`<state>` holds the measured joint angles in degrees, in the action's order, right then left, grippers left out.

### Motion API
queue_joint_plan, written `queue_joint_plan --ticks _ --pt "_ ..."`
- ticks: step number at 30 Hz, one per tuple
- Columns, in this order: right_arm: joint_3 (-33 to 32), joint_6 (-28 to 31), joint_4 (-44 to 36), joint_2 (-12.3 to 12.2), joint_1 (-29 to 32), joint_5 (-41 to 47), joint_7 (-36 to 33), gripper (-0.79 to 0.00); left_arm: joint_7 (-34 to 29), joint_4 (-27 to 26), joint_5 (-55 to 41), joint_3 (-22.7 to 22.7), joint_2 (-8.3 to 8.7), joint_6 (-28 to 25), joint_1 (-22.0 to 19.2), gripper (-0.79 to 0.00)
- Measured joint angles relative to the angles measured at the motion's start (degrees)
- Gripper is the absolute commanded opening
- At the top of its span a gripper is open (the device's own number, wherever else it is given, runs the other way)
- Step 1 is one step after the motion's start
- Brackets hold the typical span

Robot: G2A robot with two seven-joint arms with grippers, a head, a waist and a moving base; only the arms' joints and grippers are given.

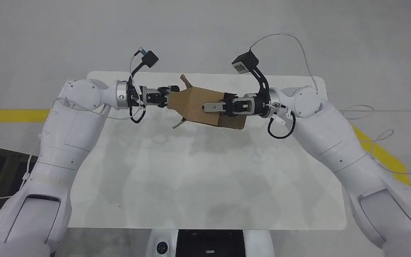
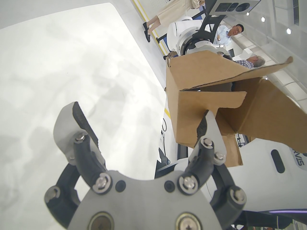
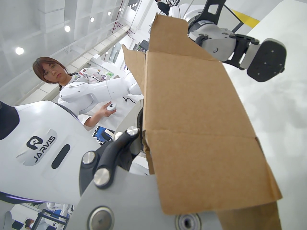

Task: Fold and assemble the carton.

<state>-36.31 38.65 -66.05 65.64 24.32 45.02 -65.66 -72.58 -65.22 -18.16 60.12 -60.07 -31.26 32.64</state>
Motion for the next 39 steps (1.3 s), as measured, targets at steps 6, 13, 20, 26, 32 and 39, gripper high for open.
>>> queue_joint_plan --ticks 6,13,20,26,32,39 --pt "0.37 -0.06 -0.09 -0.01 -0.11 0.31 -0.06 -0.785 0.4 0.2 -0.12 -0.8 -0.24 -0.11 -0.58 0.0" --pt "0.46 -0.3 -0.51 -0.06 -0.17 0.85 -0.3 -0.785 0.82 0.89 -0.02 -1.6 -0.51 -0.32 -1.39 0.0" --pt "0.03 0.44 1.27 -0.11 0.04 1.27 0.44 -0.785 1.01 1.58 -0.19 -1.89 -0.6 -0.53 -1.72 0.0" --pt "-1.43 1.89 4.36 -0.35 0.26 1.44 1.9 -0.785 1.54 2.66 2.2 -1.48 -0.24 -0.56 -1.3 0.0" --pt "-1.76 3.56 7.13 -0.12 -0.21 -0.31 3.57 -0.785 0.72 0.64 4.67 -1.68 0.21 -1.21 -0.02 0.0" --pt "-0.44 4.19 8.2 0.7 -0.98 -1.96 4.2 -0.785 0.21 -1.69 3.44 -1.02 0.93 -0.65 0.83 0.0"
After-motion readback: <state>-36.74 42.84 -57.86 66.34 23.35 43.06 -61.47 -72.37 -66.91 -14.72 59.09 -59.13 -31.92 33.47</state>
